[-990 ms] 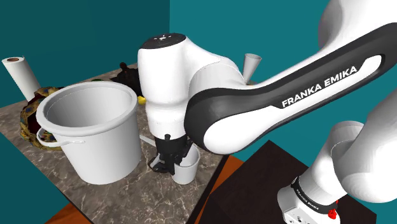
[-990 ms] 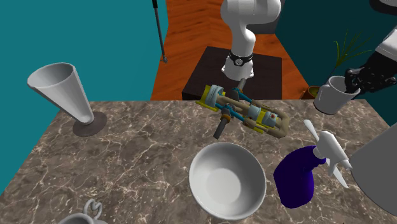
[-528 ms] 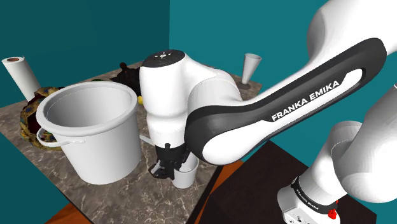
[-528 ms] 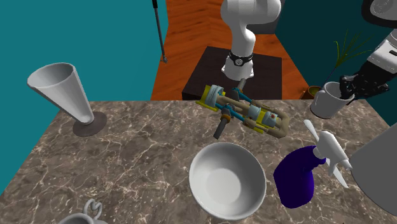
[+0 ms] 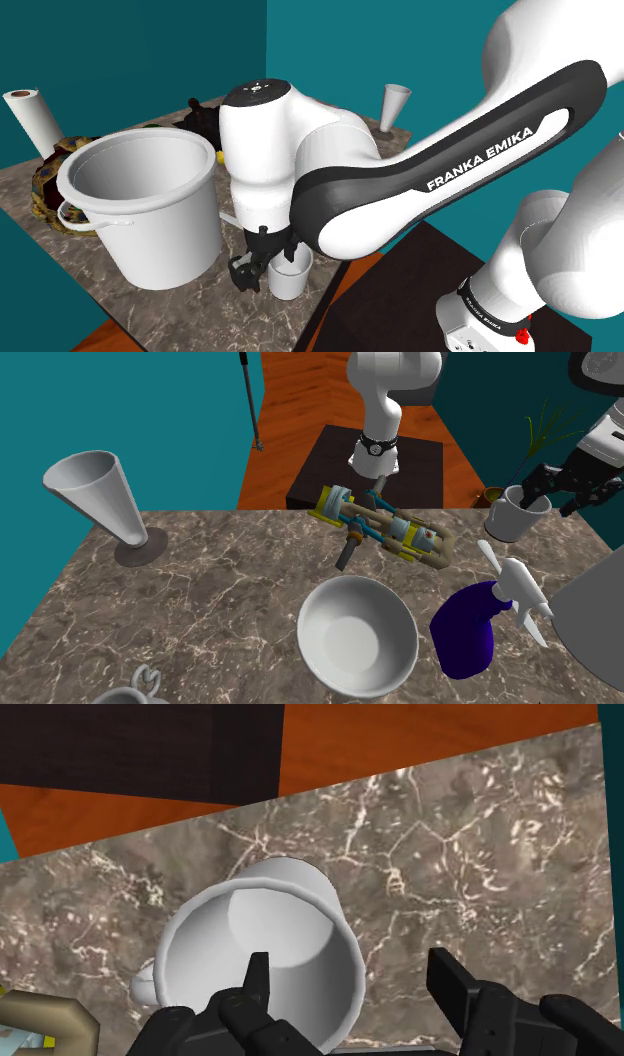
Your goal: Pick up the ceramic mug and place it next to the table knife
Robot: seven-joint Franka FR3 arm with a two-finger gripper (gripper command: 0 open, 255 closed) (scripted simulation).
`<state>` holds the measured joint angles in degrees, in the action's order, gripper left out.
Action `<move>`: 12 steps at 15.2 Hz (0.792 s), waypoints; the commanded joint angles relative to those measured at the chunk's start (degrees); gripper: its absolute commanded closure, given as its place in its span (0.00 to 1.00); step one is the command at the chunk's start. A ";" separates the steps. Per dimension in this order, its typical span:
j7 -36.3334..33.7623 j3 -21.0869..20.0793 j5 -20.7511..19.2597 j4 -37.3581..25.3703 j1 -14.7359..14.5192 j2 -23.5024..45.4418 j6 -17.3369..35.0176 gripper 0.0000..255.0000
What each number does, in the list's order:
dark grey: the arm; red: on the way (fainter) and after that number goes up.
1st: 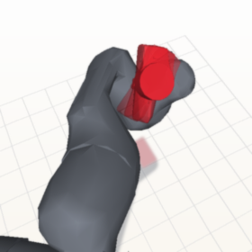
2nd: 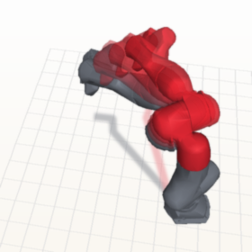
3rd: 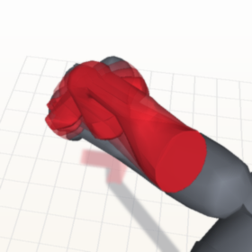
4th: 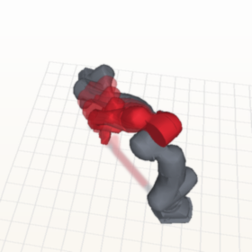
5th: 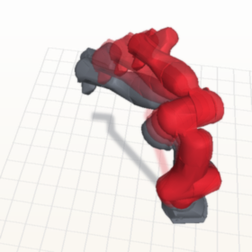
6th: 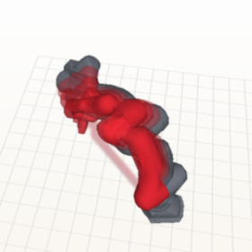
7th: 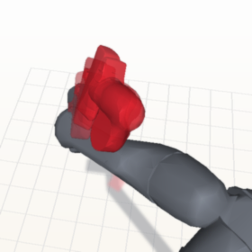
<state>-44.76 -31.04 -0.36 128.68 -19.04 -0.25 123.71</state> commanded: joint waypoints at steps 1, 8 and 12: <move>0.00 0.00 0.00 0.00 0.00 0.00 0.00 0.00; 1.38 0.25 1.81 -4.59 0.11 -3.19 -7.34 0.00; 1.38 0.25 1.80 -4.59 0.11 -3.19 -7.34 0.00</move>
<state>-43.41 -30.80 1.41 124.09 -18.94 -3.40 116.43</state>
